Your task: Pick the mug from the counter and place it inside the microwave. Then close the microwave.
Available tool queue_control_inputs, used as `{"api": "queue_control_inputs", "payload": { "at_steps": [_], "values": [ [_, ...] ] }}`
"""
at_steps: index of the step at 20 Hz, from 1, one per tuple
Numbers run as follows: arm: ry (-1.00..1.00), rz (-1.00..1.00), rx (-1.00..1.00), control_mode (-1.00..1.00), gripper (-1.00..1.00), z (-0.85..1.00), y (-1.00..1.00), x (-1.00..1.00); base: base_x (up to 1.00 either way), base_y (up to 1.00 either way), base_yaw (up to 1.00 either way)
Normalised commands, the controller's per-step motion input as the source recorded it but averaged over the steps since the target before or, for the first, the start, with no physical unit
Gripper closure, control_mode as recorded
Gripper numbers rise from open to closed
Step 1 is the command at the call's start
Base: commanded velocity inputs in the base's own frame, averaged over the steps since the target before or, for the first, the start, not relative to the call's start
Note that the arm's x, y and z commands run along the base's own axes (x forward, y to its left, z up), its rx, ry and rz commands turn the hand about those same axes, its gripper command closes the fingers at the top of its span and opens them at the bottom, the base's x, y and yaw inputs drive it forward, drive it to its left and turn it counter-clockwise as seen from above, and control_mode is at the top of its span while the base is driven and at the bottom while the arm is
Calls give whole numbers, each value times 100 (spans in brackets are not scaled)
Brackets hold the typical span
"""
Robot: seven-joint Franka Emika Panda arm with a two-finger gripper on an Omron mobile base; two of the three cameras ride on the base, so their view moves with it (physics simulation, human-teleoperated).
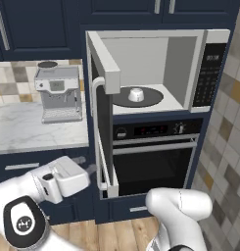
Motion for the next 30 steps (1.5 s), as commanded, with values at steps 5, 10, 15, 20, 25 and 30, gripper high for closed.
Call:
{"api": "queue_control_inputs", "payload": {
  "at_steps": [5, 10, 15, 20, 25, 30],
  "values": [
    [0, 0, 0, -100, -100, -19, 14, 35, 0, 0, 0],
    [0, -1, 0, -100, -100, -23, 13, 41, 0, 0, 0],
    [0, -3, 0, -100, -100, -17, 13, 36, 0, 0, 0],
    [0, -4, -1, -100, -100, -2, 12, 11, 0, 0, 0],
    [0, -2, 0, -100, -100, 0, -6, -2, 0, 0, 0],
    [0, 0, 0, -100, -100, 3, -26, -2, 0, 0, 0]
  ]
}}
